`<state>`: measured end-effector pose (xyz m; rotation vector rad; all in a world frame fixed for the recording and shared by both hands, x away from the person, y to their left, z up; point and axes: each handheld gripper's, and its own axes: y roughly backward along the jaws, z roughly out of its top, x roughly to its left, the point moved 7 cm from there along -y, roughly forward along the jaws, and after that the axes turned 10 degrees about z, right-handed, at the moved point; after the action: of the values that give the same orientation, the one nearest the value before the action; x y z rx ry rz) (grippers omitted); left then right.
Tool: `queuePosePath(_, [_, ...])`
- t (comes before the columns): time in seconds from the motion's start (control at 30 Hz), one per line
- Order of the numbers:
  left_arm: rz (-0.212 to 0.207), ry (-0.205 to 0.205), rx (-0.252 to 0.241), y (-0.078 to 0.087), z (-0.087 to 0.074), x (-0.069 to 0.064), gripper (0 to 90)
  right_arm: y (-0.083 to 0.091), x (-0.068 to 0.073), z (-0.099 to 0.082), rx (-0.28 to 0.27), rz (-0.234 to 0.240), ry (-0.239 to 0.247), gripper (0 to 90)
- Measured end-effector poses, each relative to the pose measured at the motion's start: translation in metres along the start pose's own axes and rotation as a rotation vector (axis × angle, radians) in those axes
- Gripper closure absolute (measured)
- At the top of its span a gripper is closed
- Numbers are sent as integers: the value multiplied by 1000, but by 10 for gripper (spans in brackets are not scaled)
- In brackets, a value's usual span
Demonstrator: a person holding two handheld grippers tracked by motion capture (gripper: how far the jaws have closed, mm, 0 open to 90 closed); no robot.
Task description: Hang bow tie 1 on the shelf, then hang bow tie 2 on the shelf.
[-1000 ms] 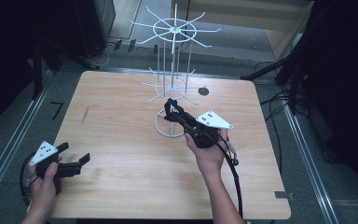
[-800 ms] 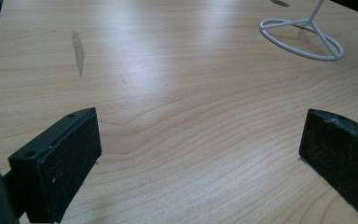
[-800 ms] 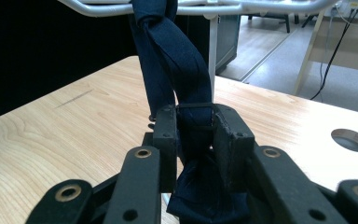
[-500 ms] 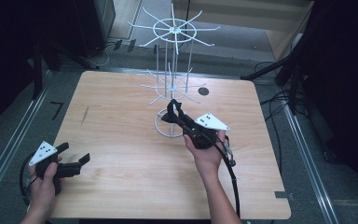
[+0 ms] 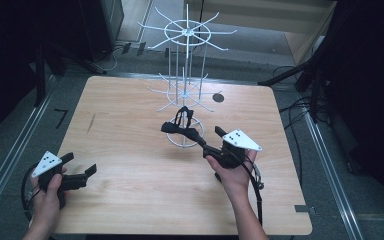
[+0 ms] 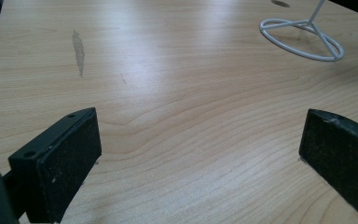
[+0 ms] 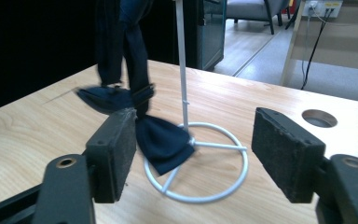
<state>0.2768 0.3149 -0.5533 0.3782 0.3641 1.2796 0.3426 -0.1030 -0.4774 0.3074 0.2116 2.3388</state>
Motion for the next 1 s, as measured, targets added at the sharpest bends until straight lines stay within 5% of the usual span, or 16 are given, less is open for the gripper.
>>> queuePosePath(0.43, [9, -8, 7, -1, 0, -1, 0, 55, -29, -20, 22, -92, -10, 265])
queuePosePath(1.0, [8, -3, 7, 1, -1, -1, 0, 78, -75, -47, 36, -232, -116, 312])
